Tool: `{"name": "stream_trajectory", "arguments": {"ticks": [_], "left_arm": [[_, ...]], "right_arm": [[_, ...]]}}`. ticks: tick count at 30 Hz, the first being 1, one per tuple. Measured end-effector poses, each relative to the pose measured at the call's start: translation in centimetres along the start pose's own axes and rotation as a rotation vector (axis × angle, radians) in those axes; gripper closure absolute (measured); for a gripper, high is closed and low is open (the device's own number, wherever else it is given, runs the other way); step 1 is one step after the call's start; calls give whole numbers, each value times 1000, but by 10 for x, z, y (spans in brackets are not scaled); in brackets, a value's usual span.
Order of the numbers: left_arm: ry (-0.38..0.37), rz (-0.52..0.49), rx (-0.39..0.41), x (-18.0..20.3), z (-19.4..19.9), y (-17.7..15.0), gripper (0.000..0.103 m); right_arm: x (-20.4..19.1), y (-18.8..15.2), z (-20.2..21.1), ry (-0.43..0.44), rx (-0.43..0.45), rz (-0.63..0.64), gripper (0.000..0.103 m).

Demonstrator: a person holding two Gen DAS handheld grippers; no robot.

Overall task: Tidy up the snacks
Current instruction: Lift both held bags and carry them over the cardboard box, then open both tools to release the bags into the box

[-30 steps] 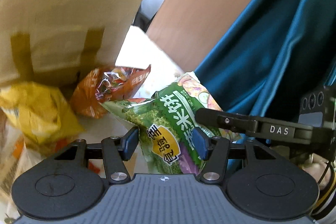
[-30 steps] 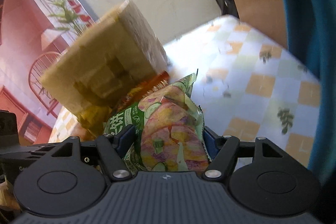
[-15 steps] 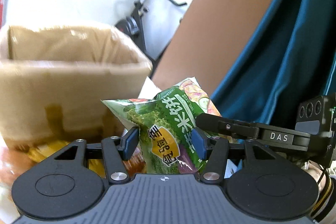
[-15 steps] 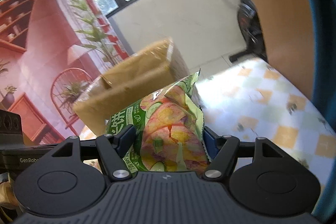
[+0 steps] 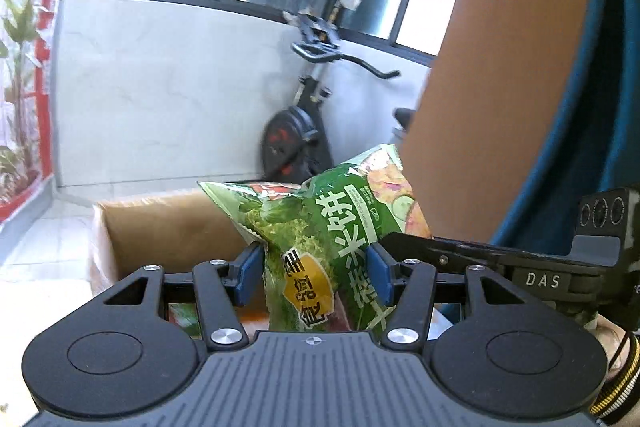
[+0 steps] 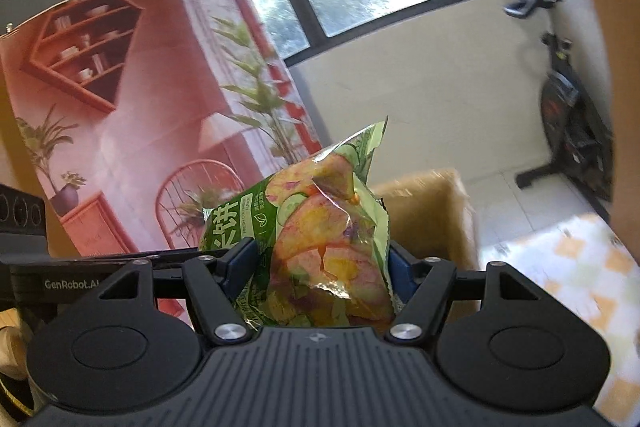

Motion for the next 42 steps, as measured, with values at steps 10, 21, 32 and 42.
{"name": "stream_trajectory", "arguments": {"ticks": [10,21,32,42], "left_arm": [[91,25,-78,-52,-54,30,43],[200,55,-186,-96,-90,7,44],[335,-37,-137,-86,-61,7,42],[362,7,0,-85,12,4,42]], "right_arm": [[3,28,-104,23,-49,-25,33],[39,9,-174,-56,-222,-217,33],[49,-1,-176,-149,-315,-221,32],[16,5,-105,-113,-126,52,31]]}}
Point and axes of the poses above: each gripper's, at about its wrist camera, not at the fingertips, and z roughly against the way its jaws point, x to its right, y to its top, the point moved 1 cm from there along -z, roughly the way its jaws point
